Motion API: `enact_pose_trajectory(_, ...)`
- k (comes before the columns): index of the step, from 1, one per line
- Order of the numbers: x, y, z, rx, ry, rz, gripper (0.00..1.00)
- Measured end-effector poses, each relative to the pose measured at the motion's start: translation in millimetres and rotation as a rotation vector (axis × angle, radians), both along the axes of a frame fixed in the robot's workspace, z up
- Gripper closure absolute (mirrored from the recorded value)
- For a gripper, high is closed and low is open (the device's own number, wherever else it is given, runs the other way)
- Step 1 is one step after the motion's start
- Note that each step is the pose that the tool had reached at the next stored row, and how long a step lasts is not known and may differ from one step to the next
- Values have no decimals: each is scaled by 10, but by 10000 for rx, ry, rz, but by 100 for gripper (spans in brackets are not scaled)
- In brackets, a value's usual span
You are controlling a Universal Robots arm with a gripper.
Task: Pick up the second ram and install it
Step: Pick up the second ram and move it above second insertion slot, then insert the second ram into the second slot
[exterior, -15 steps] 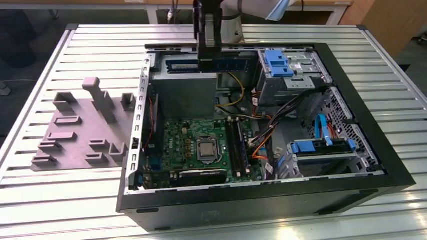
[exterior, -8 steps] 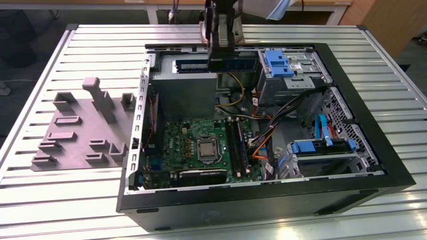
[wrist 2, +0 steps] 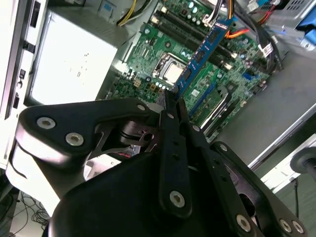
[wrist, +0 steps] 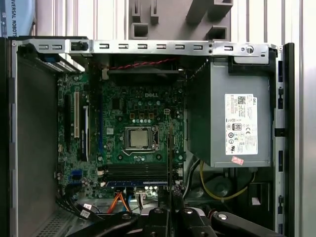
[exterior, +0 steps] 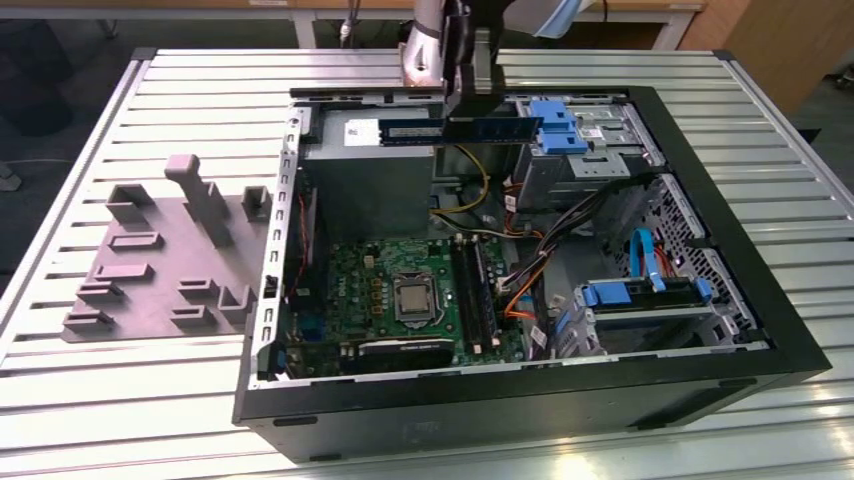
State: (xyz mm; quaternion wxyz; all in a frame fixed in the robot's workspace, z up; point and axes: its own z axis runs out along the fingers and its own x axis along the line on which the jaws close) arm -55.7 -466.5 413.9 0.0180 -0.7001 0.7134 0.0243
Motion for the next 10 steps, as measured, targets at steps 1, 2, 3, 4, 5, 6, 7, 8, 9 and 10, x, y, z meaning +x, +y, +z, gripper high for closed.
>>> enact_pose_trajectory(1,4,0,0,0,0,0,86)
enact_pose_trajectory(2,4,0,0,1,1,0,86)
enact_pose_trajectory(3,4,0,0,1,0,-2,86)
enact_pose_trajectory(4,5,0,0,1,-1,-2,86)
enact_pose_trajectory(5,13,0,0,1,0,-1,86)
enact_pose_trajectory(6,19,0,0,1,0,-3,86)
enact_pose_trajectory(7,19,0,0,0,0,-6,86)
enact_pose_trajectory(8,19,0,0,1,0,-11,86)
enact_pose_trajectory(9,19,0,0,1,0,-17,86)
enact_pose_trajectory(10,19,0,0,0,0,-25,86)
